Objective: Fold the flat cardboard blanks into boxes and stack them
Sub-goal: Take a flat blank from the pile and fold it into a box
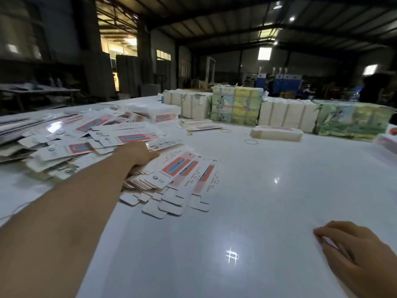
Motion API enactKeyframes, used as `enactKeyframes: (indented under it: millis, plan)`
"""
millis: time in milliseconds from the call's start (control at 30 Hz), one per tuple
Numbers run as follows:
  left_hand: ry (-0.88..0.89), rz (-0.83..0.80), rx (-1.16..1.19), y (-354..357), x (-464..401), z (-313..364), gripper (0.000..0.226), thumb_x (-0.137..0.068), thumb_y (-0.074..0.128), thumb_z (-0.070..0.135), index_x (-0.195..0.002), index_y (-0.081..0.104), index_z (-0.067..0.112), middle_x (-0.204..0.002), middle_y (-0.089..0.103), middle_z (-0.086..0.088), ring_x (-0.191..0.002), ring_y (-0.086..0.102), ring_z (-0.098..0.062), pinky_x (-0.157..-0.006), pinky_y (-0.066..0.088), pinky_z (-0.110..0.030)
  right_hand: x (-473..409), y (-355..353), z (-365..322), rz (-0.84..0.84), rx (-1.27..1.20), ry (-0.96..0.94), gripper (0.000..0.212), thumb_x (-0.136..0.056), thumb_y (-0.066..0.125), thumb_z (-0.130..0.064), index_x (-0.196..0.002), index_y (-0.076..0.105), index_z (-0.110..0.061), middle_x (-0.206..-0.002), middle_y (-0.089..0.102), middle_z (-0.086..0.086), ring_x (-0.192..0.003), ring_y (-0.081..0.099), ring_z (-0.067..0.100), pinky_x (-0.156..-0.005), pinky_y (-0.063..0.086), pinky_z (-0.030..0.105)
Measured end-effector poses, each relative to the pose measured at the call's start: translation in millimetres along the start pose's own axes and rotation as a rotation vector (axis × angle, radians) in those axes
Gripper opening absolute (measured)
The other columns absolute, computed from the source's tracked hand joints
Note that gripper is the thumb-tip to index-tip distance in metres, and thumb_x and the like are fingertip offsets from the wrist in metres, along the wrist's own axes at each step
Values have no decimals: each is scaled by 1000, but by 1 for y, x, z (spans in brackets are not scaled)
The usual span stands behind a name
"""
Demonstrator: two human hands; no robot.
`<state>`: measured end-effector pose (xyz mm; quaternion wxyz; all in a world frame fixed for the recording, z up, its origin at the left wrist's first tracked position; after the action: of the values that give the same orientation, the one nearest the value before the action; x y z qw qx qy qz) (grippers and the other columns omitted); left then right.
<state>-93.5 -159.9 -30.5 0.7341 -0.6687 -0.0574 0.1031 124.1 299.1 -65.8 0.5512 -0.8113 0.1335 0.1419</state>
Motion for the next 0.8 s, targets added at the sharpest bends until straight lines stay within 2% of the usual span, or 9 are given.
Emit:
enactKeyframes:
  millis: [67,167,300,400,500,600,700,767,800]
  plan:
    - [68,120,-133,-5,5,9,36,-96,43,41,-98,63,12,-75,52,1,-76,52,-22,-70,43,-33,-2,1,1,21,11,-23,28,-65,78,5,-82,78,-17,-88,66,3,-83,61,39,-71,49,50]
    - [82,190,-295,-14,10,17,15,-90,45,11,-92,59,17,-68,44,4,-73,50,-22,-66,41,-33,-2,0,0,48,9,-31,28,-65,79,4,-82,78,-18,-86,64,-1,-83,61,38,-70,48,49]
    - [97,270,-238,-38,28,29,8,-90,51,19,-90,58,23,-77,52,3,-74,53,-19,-63,41,-31,0,-4,-2,32,12,-20,22,-73,76,-4,-88,77,-21,-94,65,-1,-92,60,33,-73,42,39]
    - [302,293,-37,-53,58,83,4,-87,58,25,-88,60,28,-88,61,5,-78,56,-17,-64,50,-32,1,-4,-6,-16,52,-33,22,-88,61,-23,-106,70,-30,-110,59,-11,-107,52,18,-79,33,28]
    - [555,58,359,-46,107,152,37,-84,64,21,-118,61,36,-99,61,14,-84,60,-9,-68,54,-29,0,1,-1,-108,95,4,29,-96,48,-33,-123,57,-34,-122,53,-15,-111,47,9,-85,33,24]
    - [716,-231,636,-32,163,207,53,-76,69,18,-120,58,46,-94,66,21,-78,67,-3,-59,51,-16,4,-13,17,-10,-561,237,33,-95,53,-31,-127,53,-31,-118,59,-10,-102,56,9,-93,46,33]
    - [855,-516,625,-7,208,250,49,-75,69,17,-107,62,55,-94,70,22,-85,67,0,-64,52,-17,10,-22,31,42,-1125,379,21,-96,50,-32,-113,61,-25,-98,71,2,-85,67,19,-64,56,34]
    - [862,-616,585,8,226,265,47,-80,69,16,-105,61,55,-96,69,22,-88,66,-2,-67,53,-18,14,-25,36,52,-1253,463,15,-95,52,-20,-101,63,-11,-87,73,13,-72,71,26,-50,54,31]
    - [847,-610,563,14,231,270,45,-82,67,19,-110,60,53,-97,68,21,-89,66,-4,-71,54,-20,15,-27,40,82,-1262,502,12,-93,53,-13,-98,63,-7,-86,73,14,-72,72,28,-52,56,33]
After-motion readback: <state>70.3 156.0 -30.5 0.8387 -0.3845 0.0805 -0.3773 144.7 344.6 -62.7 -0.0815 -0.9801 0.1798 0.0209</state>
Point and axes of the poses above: each hand's wrist, its own x-axis away from the middle knuckle, its own y-axis out of the palm, z = x × y, the point moved 8 cm from there along -x, towards the middle knuckle
